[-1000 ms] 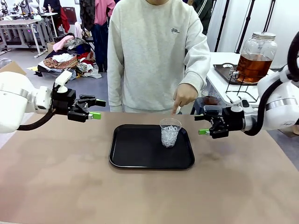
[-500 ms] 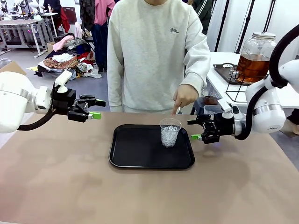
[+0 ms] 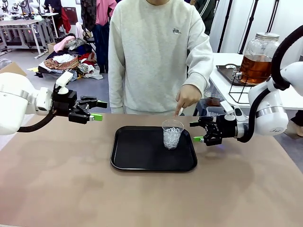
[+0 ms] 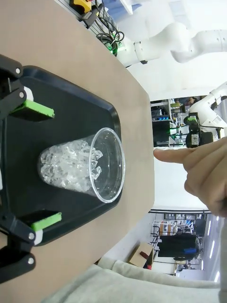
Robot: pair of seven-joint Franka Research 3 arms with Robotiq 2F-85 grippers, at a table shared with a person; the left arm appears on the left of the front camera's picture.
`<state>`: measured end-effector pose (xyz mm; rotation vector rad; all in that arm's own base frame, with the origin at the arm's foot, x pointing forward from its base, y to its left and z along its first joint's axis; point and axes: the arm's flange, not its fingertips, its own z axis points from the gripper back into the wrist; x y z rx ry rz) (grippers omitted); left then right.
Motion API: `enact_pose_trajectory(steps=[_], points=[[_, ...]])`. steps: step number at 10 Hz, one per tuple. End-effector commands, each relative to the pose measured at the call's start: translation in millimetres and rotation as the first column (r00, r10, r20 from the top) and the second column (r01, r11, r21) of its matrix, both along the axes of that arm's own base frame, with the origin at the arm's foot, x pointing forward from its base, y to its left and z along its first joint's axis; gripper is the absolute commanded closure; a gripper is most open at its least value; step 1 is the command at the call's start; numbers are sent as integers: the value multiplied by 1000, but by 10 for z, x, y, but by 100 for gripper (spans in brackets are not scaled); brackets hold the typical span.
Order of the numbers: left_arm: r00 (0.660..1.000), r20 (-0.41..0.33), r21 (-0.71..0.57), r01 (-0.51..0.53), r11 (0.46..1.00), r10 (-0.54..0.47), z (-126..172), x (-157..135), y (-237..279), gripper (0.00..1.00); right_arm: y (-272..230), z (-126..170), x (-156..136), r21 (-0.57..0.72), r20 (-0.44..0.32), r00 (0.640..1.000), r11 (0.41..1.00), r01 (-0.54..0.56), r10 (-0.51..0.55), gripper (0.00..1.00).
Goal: Pour the drink into the iced cup.
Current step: Pick up the iced cup indicated by the human and present it to them.
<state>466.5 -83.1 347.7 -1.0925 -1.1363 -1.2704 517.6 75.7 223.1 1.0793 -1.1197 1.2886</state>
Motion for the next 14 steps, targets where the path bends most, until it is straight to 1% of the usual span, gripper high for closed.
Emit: enact_pose_trajectory(steps=[1,3,5,7,11,14], points=[[1000,2,-1,1,1000,-1,11,-8,0,0,0,0,0,0,0,1000,1000,0,0,0],[1000,2,-1,1,1000,-1,11,-8,0,0,118,-78,102,17,-21,1000,1000,21,-21,0],[1000,2,-1,1,1000,-1,11,-8,0,0,233,-181,172,42,-42,999,999,17,-15,0],[1000,2,-1,1,1000,-1,11,-8,0,0,307,-235,212,60,-44,999,998,34,-32,0],[1000,2,-1,1,1000,-1,11,-8,0,0,420,-271,209,85,-85,996,996,-1,8,0],[1000,2,-1,1,1000,-1,11,-8,0,0,457,-257,192,87,-92,995,996,-18,26,0]])
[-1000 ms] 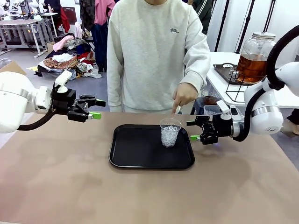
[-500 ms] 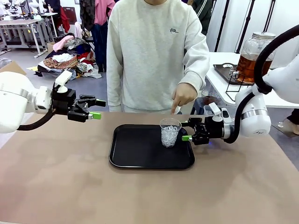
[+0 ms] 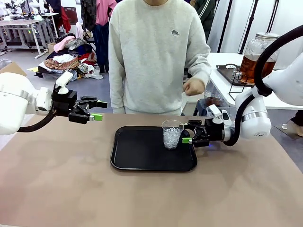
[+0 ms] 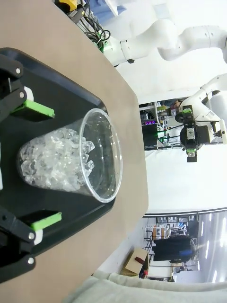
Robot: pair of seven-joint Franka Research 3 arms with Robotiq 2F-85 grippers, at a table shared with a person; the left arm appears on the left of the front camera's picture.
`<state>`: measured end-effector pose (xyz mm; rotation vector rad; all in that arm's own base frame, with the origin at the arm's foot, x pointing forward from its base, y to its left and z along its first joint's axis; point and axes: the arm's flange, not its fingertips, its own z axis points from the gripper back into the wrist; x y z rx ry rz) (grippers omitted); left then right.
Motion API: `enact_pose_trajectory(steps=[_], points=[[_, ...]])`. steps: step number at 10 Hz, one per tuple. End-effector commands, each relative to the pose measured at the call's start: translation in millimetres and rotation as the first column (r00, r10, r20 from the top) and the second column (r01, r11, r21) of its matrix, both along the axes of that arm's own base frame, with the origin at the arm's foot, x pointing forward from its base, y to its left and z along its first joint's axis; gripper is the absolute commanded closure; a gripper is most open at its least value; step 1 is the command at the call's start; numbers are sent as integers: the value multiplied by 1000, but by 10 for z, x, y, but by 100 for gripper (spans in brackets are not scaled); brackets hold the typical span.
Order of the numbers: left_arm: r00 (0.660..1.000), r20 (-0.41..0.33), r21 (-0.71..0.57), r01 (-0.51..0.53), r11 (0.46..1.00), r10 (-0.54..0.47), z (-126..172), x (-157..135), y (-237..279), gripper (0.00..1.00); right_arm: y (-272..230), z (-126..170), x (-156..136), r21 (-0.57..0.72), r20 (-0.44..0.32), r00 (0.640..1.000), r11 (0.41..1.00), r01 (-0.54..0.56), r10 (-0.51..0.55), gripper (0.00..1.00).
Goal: Pour the drink into the iced cup.
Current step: Pick up the iced cup indicated by the human and present it to them.
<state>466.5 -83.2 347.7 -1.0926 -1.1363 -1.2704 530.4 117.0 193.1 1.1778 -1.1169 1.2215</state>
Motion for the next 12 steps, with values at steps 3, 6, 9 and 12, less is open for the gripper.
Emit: enact_pose_trajectory(steps=[3,6,9,12], points=[[1000,2,-1,1,1000,-1,11,-8,0,0,72,45,52,16,-35,999,1000,-25,25,0],[1000,2,-1,1,1000,-1,11,-8,0,0,125,42,30,12,-44,998,999,-43,43,0],[1000,2,-1,1,1000,-1,11,-8,0,0,191,13,34,4,-46,998,999,-49,49,0],[1000,2,-1,1,1000,-1,11,-8,0,0,285,2,32,-2,-56,997,998,-63,62,0]])
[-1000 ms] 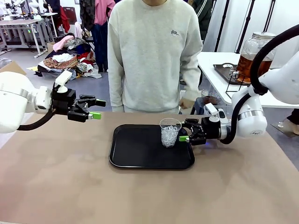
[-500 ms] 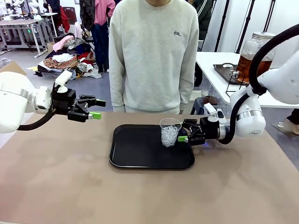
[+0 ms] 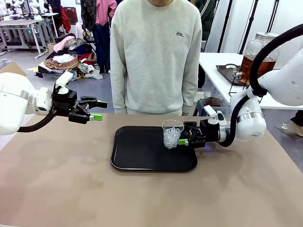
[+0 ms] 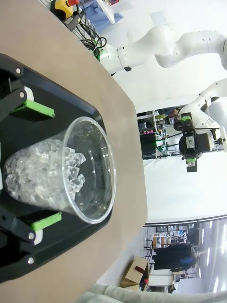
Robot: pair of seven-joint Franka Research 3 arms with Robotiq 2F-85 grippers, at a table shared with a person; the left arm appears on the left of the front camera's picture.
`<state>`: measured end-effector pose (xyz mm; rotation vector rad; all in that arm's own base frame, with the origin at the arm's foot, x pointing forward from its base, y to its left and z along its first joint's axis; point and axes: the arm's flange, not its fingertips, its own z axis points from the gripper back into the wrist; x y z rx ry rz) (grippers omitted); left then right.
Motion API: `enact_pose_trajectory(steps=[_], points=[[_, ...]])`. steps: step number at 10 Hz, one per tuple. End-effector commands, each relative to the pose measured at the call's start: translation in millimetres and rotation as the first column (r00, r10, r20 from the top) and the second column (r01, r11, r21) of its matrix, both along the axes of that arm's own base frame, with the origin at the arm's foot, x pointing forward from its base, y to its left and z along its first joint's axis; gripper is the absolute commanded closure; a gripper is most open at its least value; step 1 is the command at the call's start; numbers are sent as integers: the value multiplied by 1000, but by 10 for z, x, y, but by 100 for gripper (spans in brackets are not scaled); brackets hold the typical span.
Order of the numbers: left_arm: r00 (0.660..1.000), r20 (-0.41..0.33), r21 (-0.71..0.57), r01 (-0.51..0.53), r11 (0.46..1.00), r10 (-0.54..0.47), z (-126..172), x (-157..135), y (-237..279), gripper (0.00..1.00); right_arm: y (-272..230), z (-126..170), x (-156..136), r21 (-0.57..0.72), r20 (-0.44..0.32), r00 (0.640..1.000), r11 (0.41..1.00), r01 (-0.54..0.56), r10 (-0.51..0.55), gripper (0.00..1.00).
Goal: Pour the drink into the iced cup.
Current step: Pick up the iced cup indicated by the human and present it to them.
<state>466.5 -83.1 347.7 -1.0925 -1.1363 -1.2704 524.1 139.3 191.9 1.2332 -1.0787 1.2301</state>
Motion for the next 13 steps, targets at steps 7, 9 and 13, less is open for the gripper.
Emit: enact_pose_trajectory(steps=[7,9,13], points=[[1000,2,-1,1,1000,-1,11,-8,0,0,292,7,89,-28,-61,997,998,-52,50,0],[1000,2,-1,1,1000,-1,11,-8,0,0,352,-14,90,-32,-64,997,998,-47,45,0],[1000,2,-1,1,1000,-1,11,-8,0,0,506,-78,111,-32,-59,998,999,26,-28,0]])
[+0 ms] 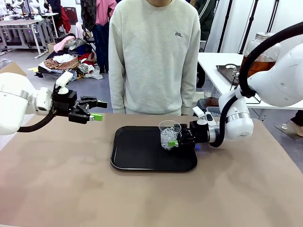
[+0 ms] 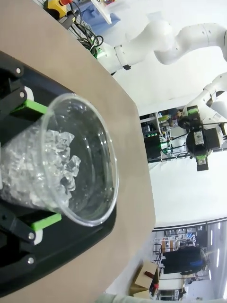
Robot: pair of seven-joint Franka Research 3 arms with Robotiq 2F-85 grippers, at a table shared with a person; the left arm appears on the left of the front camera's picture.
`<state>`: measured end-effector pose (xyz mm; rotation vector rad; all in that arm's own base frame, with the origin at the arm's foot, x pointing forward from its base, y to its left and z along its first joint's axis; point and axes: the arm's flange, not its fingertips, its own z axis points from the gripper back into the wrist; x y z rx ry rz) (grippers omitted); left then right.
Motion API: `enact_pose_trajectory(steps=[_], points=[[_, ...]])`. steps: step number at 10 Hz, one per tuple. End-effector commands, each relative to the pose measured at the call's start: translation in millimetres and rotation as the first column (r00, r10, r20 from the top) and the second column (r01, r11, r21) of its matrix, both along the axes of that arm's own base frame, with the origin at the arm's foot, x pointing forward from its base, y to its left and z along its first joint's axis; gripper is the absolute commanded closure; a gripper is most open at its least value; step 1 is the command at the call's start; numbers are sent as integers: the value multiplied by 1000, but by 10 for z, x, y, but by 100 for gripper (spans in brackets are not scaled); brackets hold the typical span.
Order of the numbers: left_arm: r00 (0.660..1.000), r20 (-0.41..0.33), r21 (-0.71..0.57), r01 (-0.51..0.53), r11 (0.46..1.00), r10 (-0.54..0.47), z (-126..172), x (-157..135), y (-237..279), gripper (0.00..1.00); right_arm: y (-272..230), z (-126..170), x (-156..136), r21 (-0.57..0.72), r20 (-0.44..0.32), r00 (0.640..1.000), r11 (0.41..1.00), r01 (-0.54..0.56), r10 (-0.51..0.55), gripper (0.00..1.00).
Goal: Pour the drink into the iced cup.
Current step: Pick up the iced cup indicated by the human and present it to them.
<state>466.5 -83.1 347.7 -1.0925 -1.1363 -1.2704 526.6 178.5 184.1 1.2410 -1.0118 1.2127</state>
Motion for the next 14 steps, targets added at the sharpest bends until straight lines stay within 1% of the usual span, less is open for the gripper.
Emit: enact_pose_trajectory(steps=[1,3,4,6,8,10,12,13,14], points=[[1000,2,-1,1,1000,-1,11,-8,0,0,133,-4,89,7,-4,999,999,40,-40,0],[1000,2,-1,1,1000,-1,11,-8,0,0,149,-9,88,5,4,999,999,44,-44,0],[1000,2,-1,1,1000,-1,11,-8,0,0,140,-4,86,1,-13,999,999,46,-46,14],[1000,2,-1,1,1000,-1,11,-8,0,0,119,-2,78,9,-1,999,999,39,-39,42],[1000,2,-1,1,1000,-1,11,-8,0,0,117,12,60,9,-2,1000,1000,12,-12,42],[1000,2,-1,1,1000,-1,11,-8,0,0,97,110,29,17,2,1000,1000,-5,5,42],[1000,2,-1,1,1000,-1,11,-8,0,0,12,371,76,53,-3,1000,998,-20,21,42],[1000,2,-1,1,1000,-1,11,-8,0,0,-48,587,124,69,4,999,997,-33,33,42],[1000,2,-1,1,1000,-1,11,-8,0,0,-86,758,197,84,-14,998,995,-52,53,42]])
